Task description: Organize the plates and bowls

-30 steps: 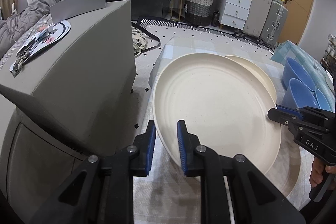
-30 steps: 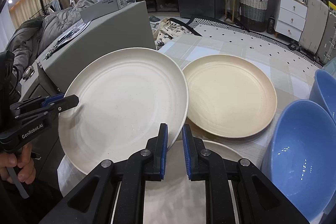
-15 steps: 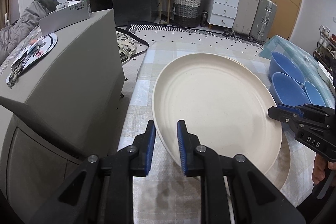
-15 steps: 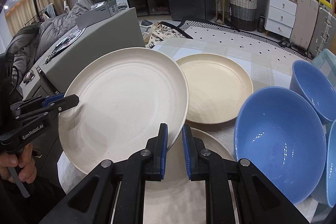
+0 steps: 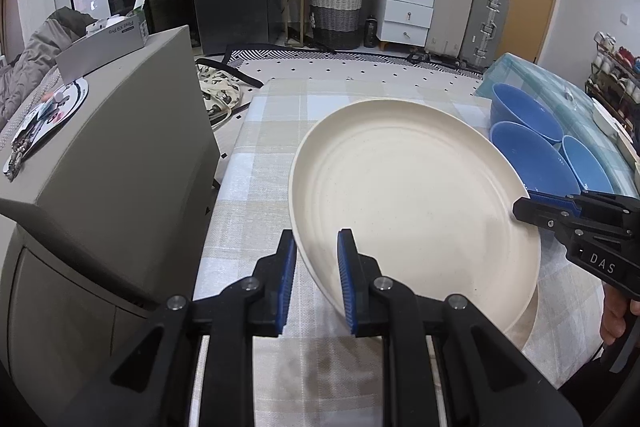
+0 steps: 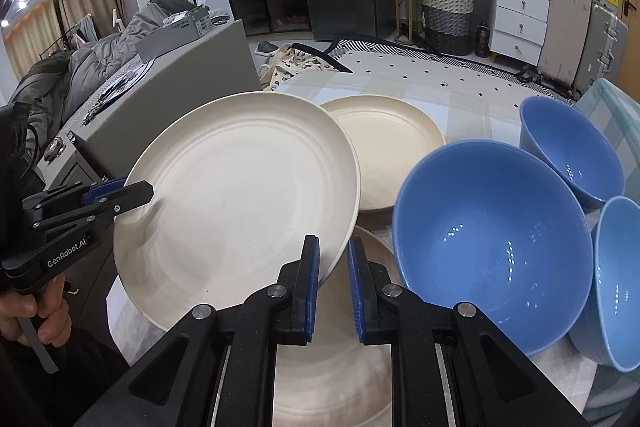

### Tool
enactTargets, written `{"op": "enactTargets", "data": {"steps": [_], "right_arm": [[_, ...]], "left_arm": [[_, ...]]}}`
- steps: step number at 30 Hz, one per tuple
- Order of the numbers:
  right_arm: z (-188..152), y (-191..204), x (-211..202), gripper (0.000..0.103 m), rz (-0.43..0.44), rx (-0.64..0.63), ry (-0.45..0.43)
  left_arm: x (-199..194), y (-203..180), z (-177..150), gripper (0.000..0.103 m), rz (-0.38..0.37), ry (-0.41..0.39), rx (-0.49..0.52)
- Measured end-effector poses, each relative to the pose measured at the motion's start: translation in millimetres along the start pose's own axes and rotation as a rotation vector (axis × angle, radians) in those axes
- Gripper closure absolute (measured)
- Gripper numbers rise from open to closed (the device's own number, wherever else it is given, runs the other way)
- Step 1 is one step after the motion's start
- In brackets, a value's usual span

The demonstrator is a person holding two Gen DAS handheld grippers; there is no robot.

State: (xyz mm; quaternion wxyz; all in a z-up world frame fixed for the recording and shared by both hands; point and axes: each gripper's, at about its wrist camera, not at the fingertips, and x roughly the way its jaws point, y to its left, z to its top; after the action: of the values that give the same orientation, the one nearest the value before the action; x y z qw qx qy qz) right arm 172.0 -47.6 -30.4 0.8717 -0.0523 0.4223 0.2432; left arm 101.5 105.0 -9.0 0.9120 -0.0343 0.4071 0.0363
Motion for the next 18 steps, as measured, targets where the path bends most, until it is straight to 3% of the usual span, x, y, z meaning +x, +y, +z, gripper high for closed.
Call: {"op": "enactTargets", "data": {"steps": [18], "right_arm": [[-26.5, -9.4, -11.6, 0.088, -0.009, 0.005, 0.031]], "left_arm": [[-2.6, -22.3, -12.5, 0.085, -0.002, 0.018, 0.050]]}}
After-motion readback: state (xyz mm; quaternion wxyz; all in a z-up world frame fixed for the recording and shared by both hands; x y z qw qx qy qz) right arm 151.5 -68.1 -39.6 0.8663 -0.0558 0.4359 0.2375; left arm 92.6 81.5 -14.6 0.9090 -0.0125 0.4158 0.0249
